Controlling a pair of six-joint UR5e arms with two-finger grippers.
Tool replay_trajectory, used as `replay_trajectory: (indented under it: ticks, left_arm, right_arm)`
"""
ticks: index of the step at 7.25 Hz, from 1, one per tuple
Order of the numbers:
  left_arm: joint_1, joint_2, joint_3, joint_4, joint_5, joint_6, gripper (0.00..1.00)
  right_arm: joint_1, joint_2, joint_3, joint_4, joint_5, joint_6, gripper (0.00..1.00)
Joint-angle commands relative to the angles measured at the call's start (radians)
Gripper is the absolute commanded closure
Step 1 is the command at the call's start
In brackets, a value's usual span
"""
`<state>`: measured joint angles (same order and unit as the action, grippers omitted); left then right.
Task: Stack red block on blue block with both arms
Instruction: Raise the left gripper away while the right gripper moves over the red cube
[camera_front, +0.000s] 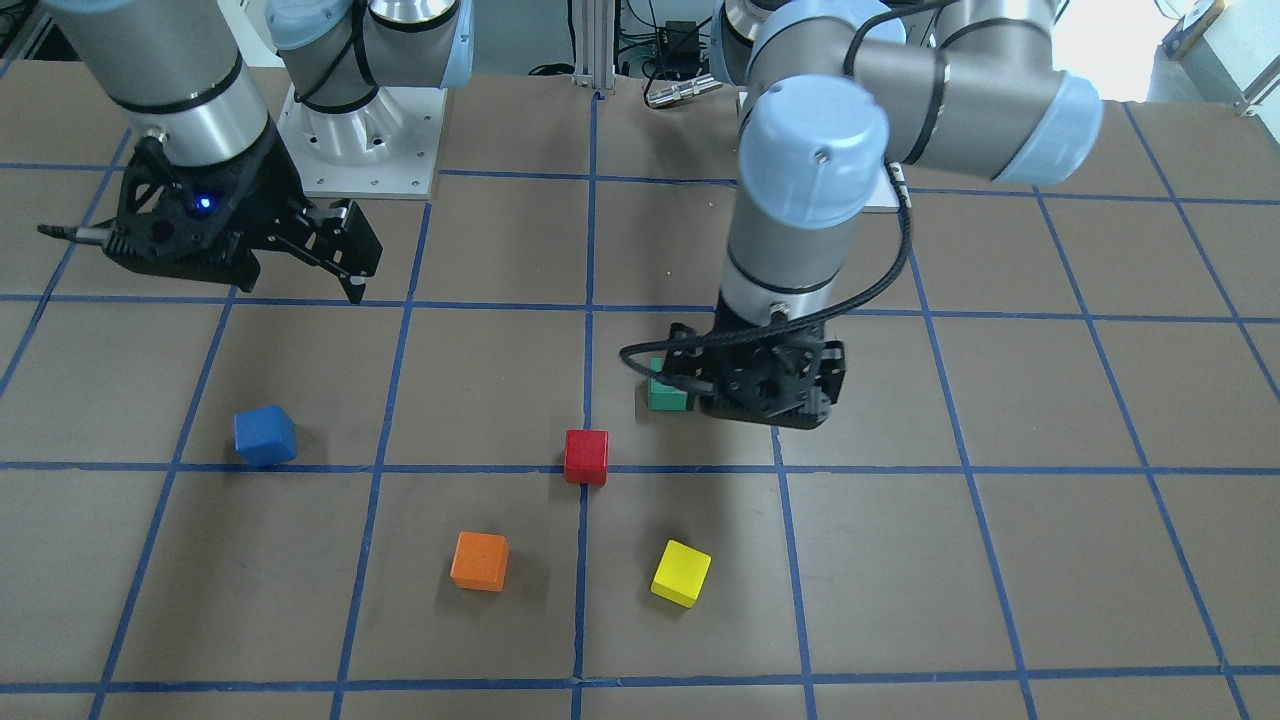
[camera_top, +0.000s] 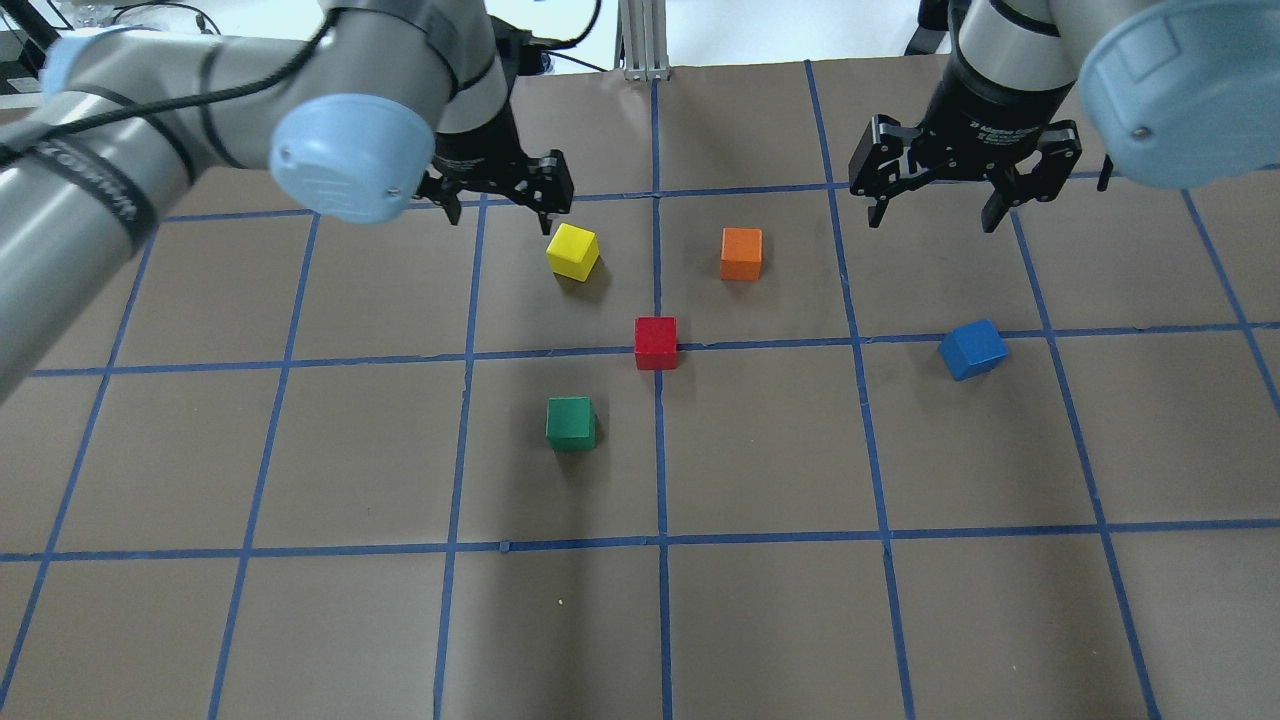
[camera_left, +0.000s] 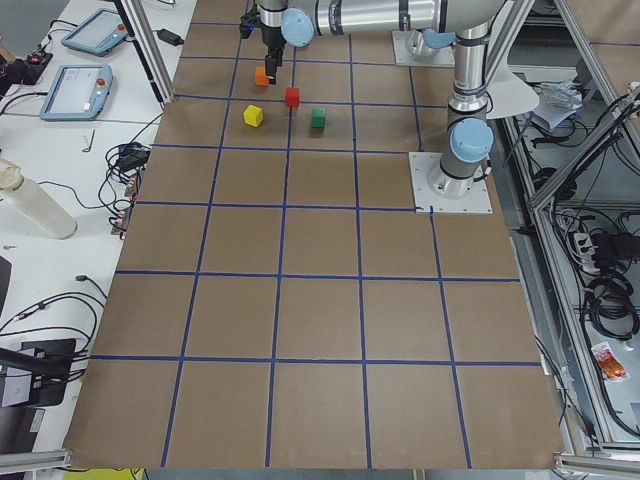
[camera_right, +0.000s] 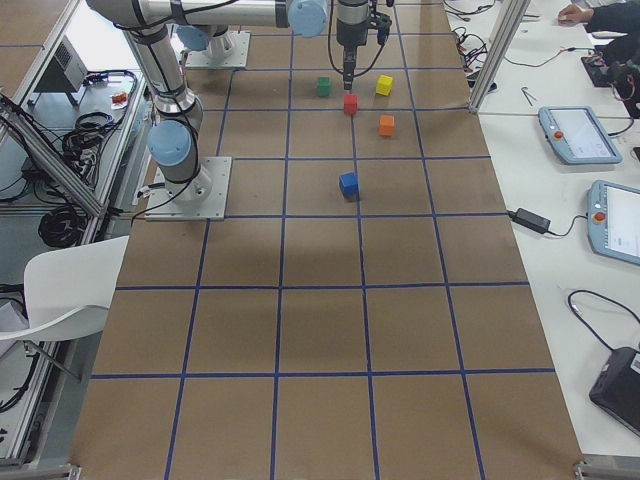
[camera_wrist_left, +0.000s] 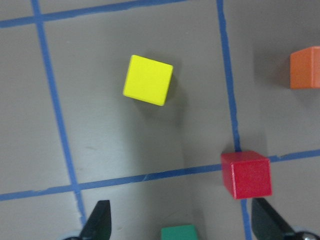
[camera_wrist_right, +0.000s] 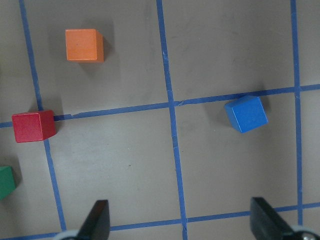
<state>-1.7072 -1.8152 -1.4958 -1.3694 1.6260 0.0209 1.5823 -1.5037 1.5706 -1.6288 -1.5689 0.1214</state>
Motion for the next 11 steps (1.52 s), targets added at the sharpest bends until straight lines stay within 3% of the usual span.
replay_trajectory:
  ticks: [1,2,6,11]
  left_arm:
    - [0.13,0.142,-0.001,-0.18,-0.008,0.103,0.0]
    - [0.117,0.207,-0.001,-0.203,-0.011,0.082,0.0]
    - [0.09,0.214,-0.043,-0.159,-0.038,-0.045,0.0]
    - [0.101,0.246,-0.047,-0.165,-0.049,0.096,0.0]
  right_arm:
    - [0.017,0.057,-0.009,-0.02,0.022,0.007,0.0]
    - [0.036,0.112,-0.007,-0.111,0.088,0.012,0.0]
    - [0.22,0.281,-0.009,-0.282,0.09,0.248,0.0]
    - [0.334,0.417,-0.007,-0.414,0.079,0.342,0.0]
